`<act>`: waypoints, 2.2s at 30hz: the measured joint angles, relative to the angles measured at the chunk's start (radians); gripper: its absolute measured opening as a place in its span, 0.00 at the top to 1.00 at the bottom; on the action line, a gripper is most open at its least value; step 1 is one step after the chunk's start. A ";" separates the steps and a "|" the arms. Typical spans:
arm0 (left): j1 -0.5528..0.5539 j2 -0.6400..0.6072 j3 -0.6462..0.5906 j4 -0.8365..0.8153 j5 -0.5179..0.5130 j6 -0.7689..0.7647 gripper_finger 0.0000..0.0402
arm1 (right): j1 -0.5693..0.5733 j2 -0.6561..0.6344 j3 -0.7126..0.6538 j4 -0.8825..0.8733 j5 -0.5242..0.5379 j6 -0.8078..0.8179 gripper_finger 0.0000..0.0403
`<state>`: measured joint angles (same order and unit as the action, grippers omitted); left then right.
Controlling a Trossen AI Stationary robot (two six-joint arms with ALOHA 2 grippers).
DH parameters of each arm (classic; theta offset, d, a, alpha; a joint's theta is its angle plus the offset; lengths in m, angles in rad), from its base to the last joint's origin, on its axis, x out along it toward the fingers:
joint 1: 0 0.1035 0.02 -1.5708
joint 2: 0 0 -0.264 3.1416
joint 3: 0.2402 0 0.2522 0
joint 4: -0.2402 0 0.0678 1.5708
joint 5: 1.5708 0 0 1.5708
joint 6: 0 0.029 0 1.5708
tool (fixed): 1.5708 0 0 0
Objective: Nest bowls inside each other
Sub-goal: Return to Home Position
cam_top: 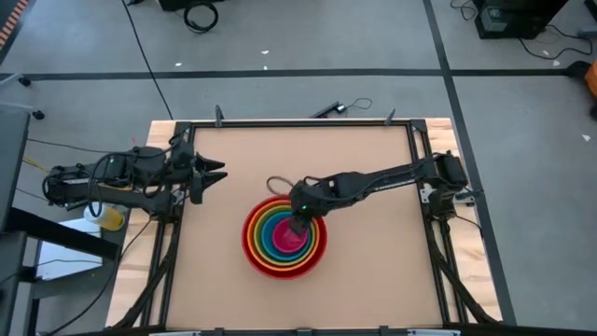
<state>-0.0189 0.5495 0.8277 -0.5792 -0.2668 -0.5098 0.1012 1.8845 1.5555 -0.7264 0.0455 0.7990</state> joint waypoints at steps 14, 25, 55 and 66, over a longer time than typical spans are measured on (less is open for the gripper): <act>0.042 -0.009 0.000 0.129 0.041 0.093 0.52 | 0.003 -0.422 0.000 -0.049 0.378 -0.103 0.50; 0.241 0.035 0.000 0.371 0.528 0.306 0.60 | 0.062 -0.546 0.000 0.194 0.375 -0.322 0.96; 0.867 0.010 -0.130 0.358 1.133 0.436 1.00 | -0.095 -0.910 -0.605 0.791 0.018 -0.562 0.99; 0.796 0.001 -0.346 0.447 1.082 0.334 1.00 | -0.088 -1.001 -1.120 1.186 -0.110 -0.402 0.99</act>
<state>0.7769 0.5506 0.4818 -0.1325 0.8155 -0.1759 0.0135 0.8840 0.4354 0.4598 -0.0646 0.3968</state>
